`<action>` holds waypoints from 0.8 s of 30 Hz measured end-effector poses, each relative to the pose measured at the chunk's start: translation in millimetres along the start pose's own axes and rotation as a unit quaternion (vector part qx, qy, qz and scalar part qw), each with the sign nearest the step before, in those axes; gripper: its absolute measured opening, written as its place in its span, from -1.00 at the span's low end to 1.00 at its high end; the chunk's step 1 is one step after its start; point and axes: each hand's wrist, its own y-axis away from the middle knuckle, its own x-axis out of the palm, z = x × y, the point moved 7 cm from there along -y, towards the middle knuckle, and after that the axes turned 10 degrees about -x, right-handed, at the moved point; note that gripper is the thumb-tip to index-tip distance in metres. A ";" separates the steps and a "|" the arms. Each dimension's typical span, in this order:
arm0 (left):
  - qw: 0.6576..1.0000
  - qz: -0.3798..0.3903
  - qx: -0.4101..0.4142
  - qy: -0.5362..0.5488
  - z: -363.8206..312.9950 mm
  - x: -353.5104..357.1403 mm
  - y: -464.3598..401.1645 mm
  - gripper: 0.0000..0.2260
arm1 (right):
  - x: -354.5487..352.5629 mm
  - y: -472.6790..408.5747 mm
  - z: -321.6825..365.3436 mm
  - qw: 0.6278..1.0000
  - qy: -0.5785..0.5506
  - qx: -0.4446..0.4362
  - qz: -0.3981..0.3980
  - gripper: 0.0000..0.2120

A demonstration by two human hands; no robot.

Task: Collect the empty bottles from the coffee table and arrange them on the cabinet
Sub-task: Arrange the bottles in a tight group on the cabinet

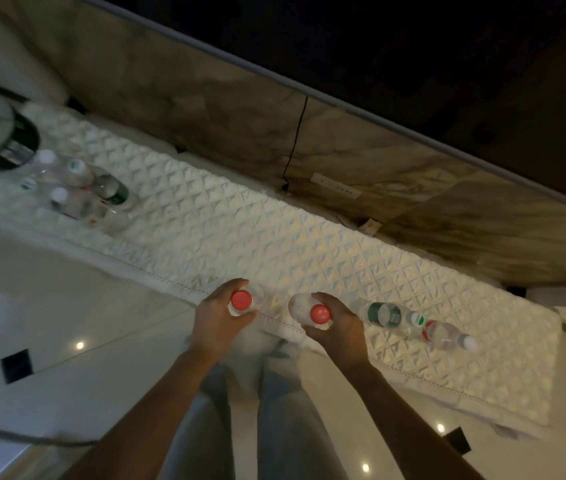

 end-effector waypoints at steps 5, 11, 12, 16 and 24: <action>1.000 -0.003 0.010 -0.008 23.1 -61.8 -5.5 -0.50 | 30.7 -5.7 59.5 1.000 0.003 0.004 -0.004 -0.47; 0.998 0.039 0.045 -0.016 55.7 -139.6 -24.5 -0.50 | 72.6 -12.2 134.0 0.998 0.007 0.028 -0.049 -0.47; 0.997 0.043 0.055 -0.021 58.6 -151.6 -28.3 -0.50 | 79.5 -14.8 145.9 0.998 0.008 0.029 -0.053 -0.47; 0.995 0.050 0.073 -0.035 69.0 -194.2 -44.3 -0.52 | 101.9 -26.4 186.9 0.997 0.004 0.033 -0.064 -0.46; 0.995 0.040 0.083 -0.030 81.0 -250.5 -77.6 -0.52 | 122.5 -58.9 233.7 0.998 0.001 0.024 -0.061 -0.44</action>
